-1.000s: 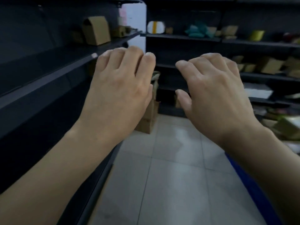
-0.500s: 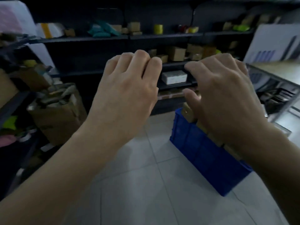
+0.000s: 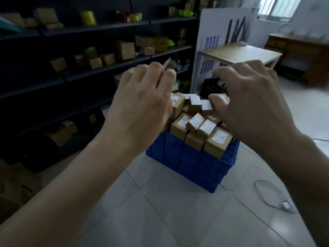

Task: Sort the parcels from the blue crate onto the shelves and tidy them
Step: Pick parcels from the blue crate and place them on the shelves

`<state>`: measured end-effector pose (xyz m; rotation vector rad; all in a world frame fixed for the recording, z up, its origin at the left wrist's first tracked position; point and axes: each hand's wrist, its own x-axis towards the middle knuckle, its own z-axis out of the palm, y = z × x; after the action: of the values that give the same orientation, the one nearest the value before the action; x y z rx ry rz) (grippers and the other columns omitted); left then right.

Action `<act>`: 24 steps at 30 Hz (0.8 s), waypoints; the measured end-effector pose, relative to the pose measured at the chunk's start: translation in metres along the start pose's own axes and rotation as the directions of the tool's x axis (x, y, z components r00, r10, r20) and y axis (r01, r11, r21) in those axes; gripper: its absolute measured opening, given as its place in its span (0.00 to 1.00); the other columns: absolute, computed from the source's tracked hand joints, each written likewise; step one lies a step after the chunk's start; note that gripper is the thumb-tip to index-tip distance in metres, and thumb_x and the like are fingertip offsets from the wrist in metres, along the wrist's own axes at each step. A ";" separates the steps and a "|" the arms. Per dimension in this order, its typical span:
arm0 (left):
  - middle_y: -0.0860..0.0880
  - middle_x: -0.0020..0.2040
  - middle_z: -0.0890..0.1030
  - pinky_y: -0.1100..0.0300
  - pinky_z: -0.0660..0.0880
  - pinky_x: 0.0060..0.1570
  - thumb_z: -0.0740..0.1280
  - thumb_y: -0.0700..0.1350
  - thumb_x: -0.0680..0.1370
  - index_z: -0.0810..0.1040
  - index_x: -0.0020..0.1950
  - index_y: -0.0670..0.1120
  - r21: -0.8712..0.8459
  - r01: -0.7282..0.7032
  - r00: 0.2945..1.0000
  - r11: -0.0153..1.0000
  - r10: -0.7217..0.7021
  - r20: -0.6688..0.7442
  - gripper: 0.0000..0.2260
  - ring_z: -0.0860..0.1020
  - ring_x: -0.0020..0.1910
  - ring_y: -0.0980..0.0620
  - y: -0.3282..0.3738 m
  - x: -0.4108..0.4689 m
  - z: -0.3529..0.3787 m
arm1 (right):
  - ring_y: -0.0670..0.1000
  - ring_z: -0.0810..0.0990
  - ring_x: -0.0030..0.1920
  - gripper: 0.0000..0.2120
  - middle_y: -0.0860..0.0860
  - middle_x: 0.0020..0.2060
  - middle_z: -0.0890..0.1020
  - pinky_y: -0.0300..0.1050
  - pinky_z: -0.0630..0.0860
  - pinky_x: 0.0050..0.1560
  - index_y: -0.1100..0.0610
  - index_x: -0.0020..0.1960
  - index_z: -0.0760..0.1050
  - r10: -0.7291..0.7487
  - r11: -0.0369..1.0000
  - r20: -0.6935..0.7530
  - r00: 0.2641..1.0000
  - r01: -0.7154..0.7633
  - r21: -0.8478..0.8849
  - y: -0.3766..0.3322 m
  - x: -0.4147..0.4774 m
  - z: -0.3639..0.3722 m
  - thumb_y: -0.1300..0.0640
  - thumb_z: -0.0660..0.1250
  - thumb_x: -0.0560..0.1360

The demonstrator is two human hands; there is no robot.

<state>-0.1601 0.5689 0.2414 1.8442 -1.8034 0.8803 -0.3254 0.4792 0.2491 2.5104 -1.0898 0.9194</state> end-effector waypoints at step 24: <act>0.37 0.54 0.75 0.45 0.70 0.52 0.65 0.44 0.74 0.72 0.62 0.37 -0.143 0.085 0.992 0.986 -0.071 0.105 0.19 0.74 0.52 0.37 -0.084 0.157 0.210 | 0.60 0.72 0.61 0.15 0.58 0.55 0.80 0.55 0.64 0.62 0.59 0.61 0.77 0.186 0.982 0.169 0.968 -0.176 -0.073 0.101 0.144 0.167 0.57 0.67 0.75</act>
<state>-0.0512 0.3174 0.2102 1.8795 -1.7892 0.6199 -0.2494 0.2522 0.2111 2.5145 -1.3984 0.7091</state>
